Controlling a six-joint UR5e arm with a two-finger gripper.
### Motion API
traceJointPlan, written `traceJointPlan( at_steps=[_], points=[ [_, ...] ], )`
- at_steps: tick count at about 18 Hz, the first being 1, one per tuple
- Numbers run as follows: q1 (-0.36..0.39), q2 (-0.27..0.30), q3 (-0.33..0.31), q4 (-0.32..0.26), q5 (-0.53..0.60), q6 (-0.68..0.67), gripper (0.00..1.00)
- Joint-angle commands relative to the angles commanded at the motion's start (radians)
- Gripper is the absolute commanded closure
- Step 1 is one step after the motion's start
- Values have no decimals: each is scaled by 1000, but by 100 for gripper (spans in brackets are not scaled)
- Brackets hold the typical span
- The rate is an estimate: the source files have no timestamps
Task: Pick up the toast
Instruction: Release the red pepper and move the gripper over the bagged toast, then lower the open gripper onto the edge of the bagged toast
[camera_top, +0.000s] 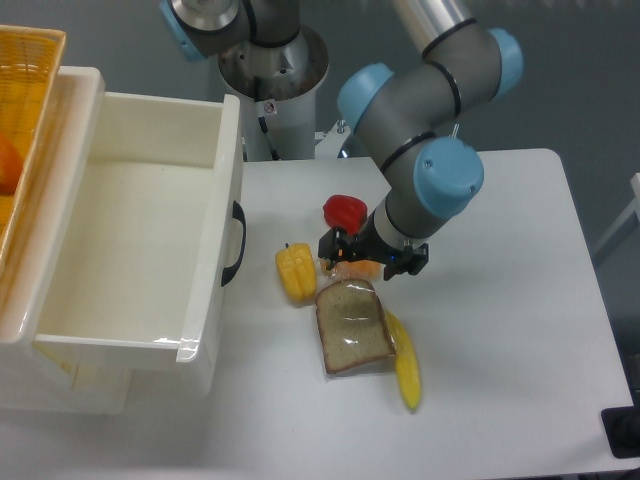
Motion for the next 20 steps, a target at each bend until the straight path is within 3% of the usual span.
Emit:
traceJointPlan(
  at_steps=[13, 20],
  points=[
    [29, -69, -3, 74, 0, -49, 0],
    [28, -92, -12, 77, 3, -49, 0]
  ],
)
